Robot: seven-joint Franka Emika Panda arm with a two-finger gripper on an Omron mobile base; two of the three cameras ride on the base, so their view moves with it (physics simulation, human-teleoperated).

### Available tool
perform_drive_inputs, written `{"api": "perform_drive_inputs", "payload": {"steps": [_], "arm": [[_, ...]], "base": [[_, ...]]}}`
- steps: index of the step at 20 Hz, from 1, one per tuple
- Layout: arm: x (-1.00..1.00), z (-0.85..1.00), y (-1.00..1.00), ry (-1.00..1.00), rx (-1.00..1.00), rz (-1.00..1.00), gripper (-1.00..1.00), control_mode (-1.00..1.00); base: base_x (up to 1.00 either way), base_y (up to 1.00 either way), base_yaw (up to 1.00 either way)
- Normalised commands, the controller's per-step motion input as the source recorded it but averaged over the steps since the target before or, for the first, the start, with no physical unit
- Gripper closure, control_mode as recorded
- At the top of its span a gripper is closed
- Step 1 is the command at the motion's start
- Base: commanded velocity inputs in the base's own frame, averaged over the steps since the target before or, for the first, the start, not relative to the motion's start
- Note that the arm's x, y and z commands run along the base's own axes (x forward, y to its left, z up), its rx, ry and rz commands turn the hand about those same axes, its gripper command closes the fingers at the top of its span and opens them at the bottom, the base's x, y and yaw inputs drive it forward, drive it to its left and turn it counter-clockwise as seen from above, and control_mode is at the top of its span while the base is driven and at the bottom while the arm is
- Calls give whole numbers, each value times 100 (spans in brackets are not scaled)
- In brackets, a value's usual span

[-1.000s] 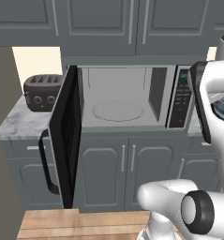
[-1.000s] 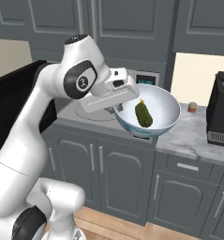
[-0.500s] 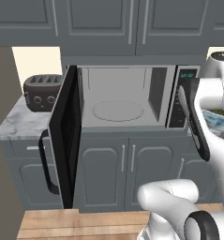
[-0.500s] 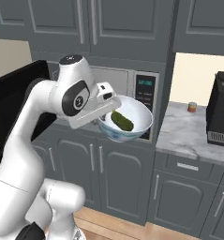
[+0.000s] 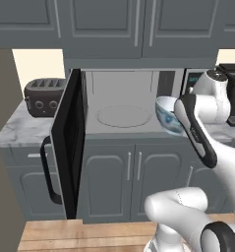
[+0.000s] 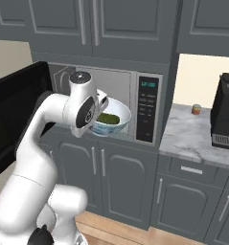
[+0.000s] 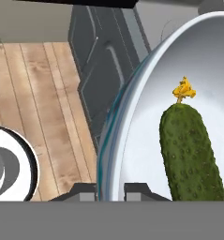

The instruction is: Pick the cucumber from the sink and place it in the bowl. Then pick the bowl and place it in the microwave. Then close the microwave door and press the start button.

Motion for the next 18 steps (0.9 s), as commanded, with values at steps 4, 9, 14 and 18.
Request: {"api": "perform_drive_inputs", "payload": {"steps": [4,9,14,18], "arm": [[98,-20,74,1,-6,37,100,-100],[88,-37,64,0,-13,42,100,-100],[100,-6,3,0,-11,30,100,-100],[100,-5,0,0,-11,24,100,-100]], "base": [[0,0,0],[0,0,0],[0,0,0],[0,0,0]]}}
